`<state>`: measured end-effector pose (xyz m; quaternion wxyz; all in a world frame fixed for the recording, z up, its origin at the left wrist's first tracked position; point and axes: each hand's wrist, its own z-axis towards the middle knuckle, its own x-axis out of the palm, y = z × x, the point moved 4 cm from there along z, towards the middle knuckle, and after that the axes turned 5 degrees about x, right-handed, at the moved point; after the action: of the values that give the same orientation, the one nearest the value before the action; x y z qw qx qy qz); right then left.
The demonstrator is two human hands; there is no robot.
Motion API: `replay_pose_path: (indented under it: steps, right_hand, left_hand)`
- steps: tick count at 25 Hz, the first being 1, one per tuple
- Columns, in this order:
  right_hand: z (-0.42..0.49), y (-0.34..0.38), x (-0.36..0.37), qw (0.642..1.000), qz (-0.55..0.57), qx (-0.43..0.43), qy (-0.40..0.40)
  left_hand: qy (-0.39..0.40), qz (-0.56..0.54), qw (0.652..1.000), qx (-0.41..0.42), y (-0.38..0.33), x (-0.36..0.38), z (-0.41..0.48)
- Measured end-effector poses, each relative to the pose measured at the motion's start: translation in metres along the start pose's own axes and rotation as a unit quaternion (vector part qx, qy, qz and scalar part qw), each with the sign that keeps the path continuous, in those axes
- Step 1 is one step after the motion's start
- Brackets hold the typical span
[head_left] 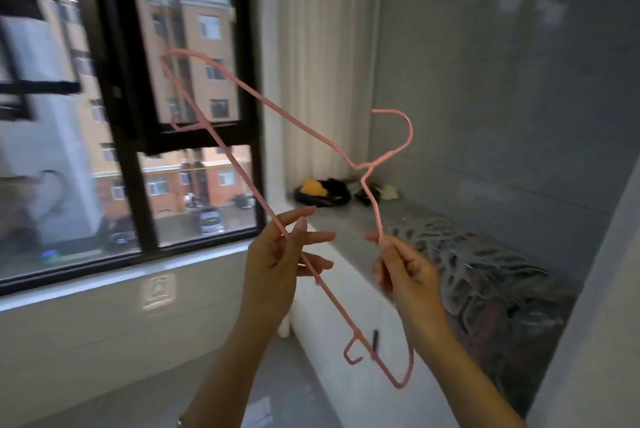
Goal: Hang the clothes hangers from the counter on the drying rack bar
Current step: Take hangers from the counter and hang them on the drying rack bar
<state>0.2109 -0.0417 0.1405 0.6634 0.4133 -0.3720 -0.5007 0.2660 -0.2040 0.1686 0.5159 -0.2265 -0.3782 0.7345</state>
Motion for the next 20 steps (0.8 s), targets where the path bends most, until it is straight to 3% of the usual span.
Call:
replay_pose_path:
  steps: [6, 10, 14, 17, 20]
  right_hand:
    - [-0.061, 0.064, 0.132, 0.981, 0.089, -0.008, 0.174]
    - [-0.103, 0.1, 0.218, 0.938, 0.156, -0.012, 0.31]
    - [-0.148, 0.125, 0.311, 0.892, 0.182, -0.024, 0.412]
    - [-0.179, 0.137, 0.382, 0.884, 0.187, -0.015, 0.427]
    - [-0.2, 0.146, 0.451, 0.903, 0.16, -0.012, 0.398]
  left_hand:
    - [-0.104, 0.095, 0.988, 0.064, -0.126, -0.125, -0.054]
    - [-0.188, 0.135, 0.969, 0.082, -0.185, -0.214, -0.095]
    - [-0.246, 0.146, 0.957, 0.04, -0.215, -0.314, -0.133]
    - [-0.274, 0.122, 0.954, -0.019, -0.219, -0.392, -0.15]
    - [-0.263, 0.092, 0.955, -0.104, -0.209, -0.463, -0.155]
